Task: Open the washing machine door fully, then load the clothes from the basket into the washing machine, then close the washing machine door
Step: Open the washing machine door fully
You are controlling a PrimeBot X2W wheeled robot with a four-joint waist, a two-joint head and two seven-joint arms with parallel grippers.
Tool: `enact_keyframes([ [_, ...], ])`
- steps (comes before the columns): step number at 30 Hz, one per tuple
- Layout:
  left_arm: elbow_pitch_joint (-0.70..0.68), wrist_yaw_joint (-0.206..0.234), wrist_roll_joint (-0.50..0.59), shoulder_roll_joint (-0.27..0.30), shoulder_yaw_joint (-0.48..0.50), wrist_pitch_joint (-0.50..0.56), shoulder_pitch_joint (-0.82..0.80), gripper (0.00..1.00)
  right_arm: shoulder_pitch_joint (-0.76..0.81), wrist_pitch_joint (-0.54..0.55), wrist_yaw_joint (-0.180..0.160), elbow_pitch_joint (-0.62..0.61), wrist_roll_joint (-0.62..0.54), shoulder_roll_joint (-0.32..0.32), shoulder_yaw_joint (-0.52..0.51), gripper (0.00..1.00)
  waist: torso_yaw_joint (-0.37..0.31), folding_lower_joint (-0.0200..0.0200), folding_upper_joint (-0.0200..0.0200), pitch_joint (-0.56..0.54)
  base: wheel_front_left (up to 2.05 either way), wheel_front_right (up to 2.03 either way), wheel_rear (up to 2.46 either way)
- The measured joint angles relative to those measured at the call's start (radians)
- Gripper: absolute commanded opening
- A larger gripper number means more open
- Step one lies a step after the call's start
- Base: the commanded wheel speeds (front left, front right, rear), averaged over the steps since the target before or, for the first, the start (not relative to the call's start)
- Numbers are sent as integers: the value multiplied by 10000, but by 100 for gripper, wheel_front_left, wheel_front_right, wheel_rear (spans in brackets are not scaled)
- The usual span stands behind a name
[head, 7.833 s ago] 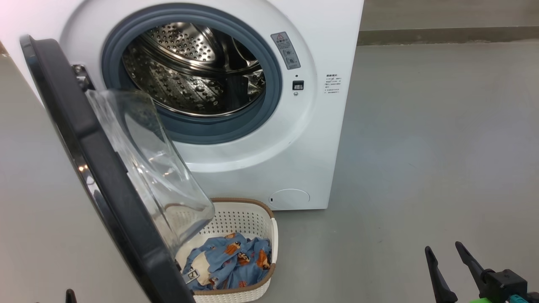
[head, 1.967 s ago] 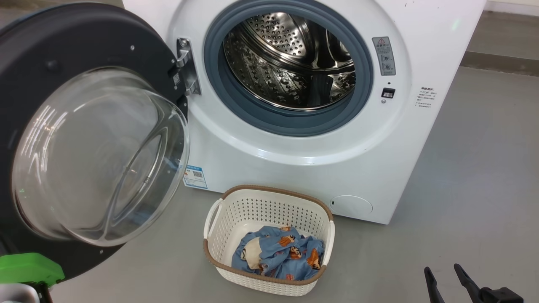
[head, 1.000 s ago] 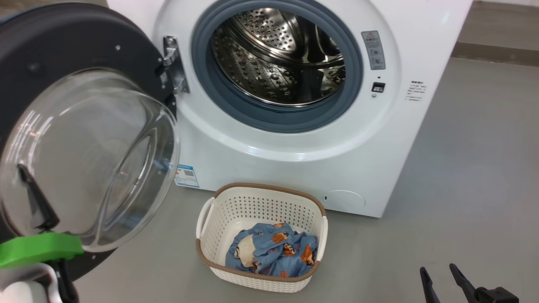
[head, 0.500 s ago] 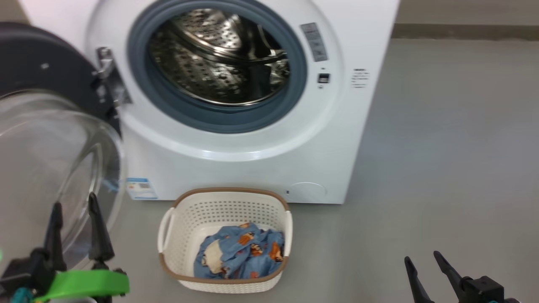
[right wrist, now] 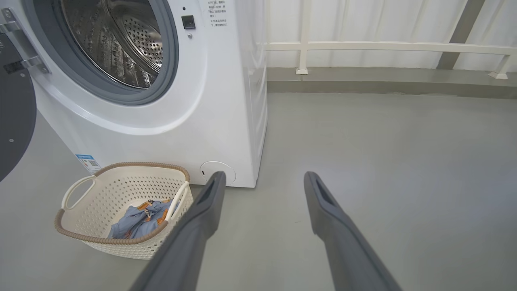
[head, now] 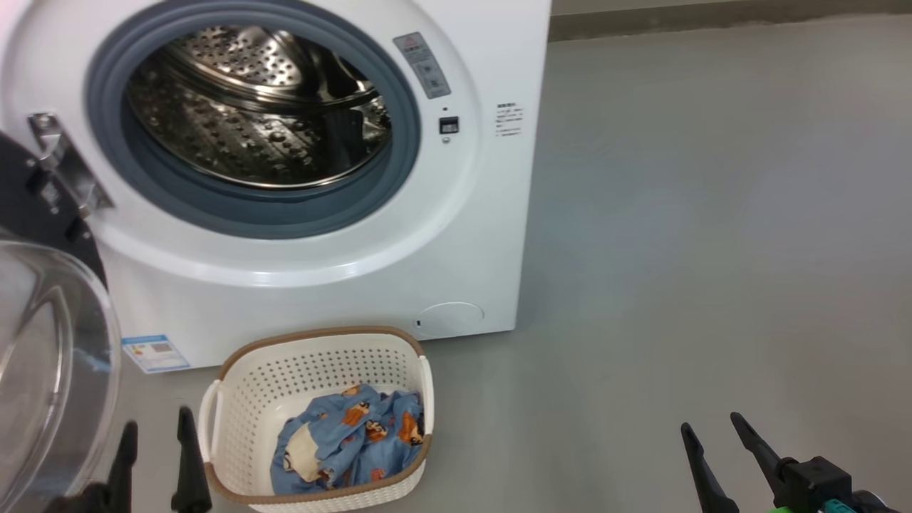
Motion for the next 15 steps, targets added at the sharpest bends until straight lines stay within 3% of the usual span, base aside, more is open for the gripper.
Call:
enact_keyframes([
  [15, 128, 44, 65, 8, -232, 0, 547, 100, -3, 0, 0, -73, 2, 6, -219, 100, 162, 0, 0, -41, 0, 0, 0],
])
